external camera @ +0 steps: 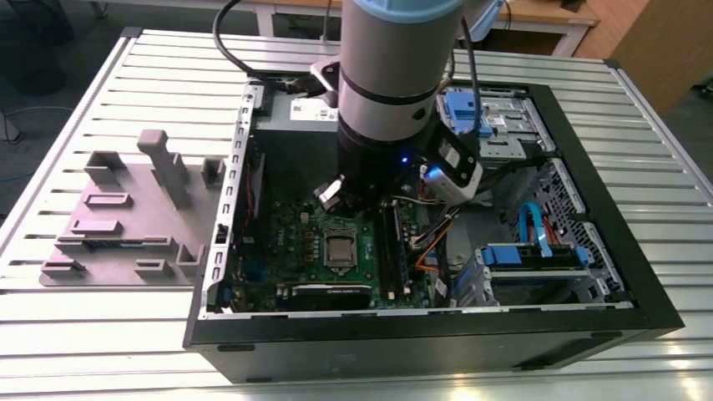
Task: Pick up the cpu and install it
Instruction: 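Install the first cpu locking lever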
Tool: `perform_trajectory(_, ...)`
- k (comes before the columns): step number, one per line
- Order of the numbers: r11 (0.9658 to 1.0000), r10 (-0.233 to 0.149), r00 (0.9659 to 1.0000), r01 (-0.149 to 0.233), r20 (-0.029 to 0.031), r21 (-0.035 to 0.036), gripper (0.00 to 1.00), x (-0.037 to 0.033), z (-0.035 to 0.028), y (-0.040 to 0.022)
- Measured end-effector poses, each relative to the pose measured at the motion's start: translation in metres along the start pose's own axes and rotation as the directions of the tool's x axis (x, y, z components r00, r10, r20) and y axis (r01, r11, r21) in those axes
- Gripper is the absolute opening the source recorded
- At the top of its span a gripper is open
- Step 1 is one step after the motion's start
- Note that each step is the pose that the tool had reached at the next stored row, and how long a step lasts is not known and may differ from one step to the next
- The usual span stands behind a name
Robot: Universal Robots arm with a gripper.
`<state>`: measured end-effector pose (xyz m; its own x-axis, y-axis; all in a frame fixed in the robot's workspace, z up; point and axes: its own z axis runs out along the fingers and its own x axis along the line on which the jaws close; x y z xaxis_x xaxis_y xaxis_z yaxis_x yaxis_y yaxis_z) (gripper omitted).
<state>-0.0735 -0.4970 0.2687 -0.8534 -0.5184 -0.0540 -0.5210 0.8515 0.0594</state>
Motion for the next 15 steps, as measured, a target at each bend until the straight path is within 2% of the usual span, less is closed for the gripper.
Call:
perform_trajectory(4, 1.0000, 0.000, 1.0000, 0.000, 0.0000, 0.0000, 0.11, -0.0102, 0.0009, -0.0022)
perform_trajectory(7, 1.0000, -0.001, 1.0000, 0.001, 0.0000, 0.0000, 0.11, -0.0170, 0.0018, -0.0011)
perform_trajectory(15, 1.0000, -0.002, 1.0000, 0.002, -0.0001, 0.0000, 0.11, -0.0326, 0.0059, 0.0107)
